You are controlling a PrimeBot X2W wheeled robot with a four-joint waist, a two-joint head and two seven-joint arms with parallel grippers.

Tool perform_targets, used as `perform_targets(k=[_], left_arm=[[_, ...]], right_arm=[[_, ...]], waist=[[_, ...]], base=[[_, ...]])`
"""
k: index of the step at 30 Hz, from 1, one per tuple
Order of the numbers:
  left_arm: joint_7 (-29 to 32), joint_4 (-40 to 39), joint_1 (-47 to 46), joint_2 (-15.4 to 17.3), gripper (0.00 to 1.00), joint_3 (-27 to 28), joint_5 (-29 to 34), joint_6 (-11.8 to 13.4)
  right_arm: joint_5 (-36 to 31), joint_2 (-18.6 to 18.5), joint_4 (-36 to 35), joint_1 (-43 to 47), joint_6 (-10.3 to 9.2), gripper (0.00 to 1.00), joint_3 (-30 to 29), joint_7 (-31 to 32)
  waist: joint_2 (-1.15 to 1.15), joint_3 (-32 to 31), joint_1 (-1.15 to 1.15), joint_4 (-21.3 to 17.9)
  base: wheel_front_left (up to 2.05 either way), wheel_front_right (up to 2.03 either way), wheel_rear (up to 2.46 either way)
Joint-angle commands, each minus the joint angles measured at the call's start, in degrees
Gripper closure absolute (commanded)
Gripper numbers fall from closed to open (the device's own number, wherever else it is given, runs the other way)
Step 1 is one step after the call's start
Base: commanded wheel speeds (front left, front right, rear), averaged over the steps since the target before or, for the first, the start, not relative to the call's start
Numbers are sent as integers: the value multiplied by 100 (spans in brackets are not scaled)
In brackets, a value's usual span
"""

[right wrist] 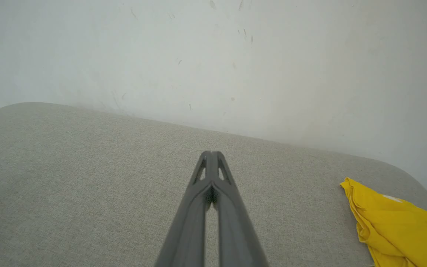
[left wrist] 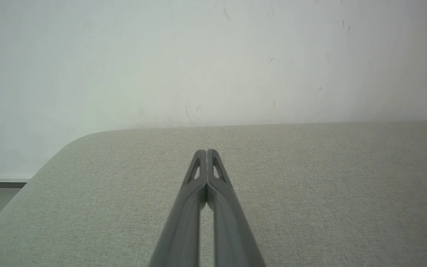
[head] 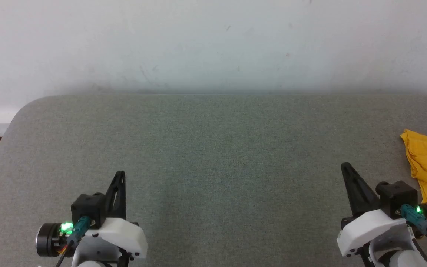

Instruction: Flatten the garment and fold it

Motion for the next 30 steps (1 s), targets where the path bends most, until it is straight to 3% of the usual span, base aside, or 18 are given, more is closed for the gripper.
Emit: perform_targets(k=[1,30], left_arm=[[1,12,-67,-24,100,23,37,-9],[1,12,-67,-24,100,23,37,-9]], right_arm=[[-46,19,-30,-62,-12,100,-2,3],[-46,19,-30,-62,-12,100,-2,3]], waist=[[0,0,0,0],[0,0,0,0]], base=[[0,0,0],[0,0,0]])
